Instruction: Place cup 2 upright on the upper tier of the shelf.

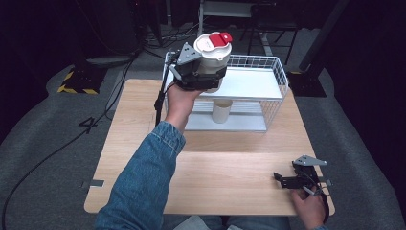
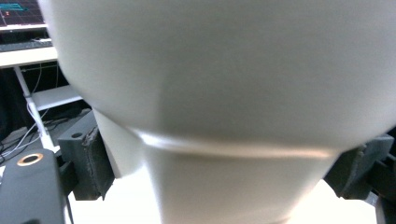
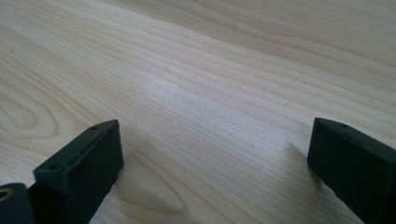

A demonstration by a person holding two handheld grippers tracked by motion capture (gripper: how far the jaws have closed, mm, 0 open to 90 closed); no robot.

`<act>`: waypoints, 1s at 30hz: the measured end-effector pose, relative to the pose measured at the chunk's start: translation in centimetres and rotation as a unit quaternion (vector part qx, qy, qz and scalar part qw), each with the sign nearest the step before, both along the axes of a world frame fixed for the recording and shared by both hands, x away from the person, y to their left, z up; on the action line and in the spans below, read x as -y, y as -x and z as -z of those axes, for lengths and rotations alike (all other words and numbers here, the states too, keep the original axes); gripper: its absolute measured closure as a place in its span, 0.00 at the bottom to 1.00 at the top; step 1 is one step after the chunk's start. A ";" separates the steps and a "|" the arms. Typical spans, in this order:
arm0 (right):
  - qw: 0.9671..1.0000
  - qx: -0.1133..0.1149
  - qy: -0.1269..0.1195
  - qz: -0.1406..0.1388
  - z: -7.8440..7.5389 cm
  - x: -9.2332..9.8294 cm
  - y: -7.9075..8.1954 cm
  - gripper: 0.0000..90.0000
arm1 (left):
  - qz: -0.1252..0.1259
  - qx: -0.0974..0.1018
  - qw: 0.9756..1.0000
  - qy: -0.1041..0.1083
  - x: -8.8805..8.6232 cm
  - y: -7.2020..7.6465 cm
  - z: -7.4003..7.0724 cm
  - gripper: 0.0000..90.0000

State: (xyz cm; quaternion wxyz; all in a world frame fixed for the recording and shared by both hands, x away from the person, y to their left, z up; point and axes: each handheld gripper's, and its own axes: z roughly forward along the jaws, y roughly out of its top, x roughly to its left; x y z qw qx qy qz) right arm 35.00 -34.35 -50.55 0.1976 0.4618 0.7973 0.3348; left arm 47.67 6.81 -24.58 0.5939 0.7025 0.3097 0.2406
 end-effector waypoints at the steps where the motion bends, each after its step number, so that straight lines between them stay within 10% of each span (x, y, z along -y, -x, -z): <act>1: 1.000 0.000 0.000 0.000 0.0 0.0 0.0 0.04 | 0.000 0.001 1.000 0.002 0.2 -0.3 -0.1 0.15; 30: 1.000 0.000 -0.001 0.001 0.0 0.0 0.0 0.04 | -0.033 -0.018 0.999 0.005 4.5 -7.0 0.8 0.15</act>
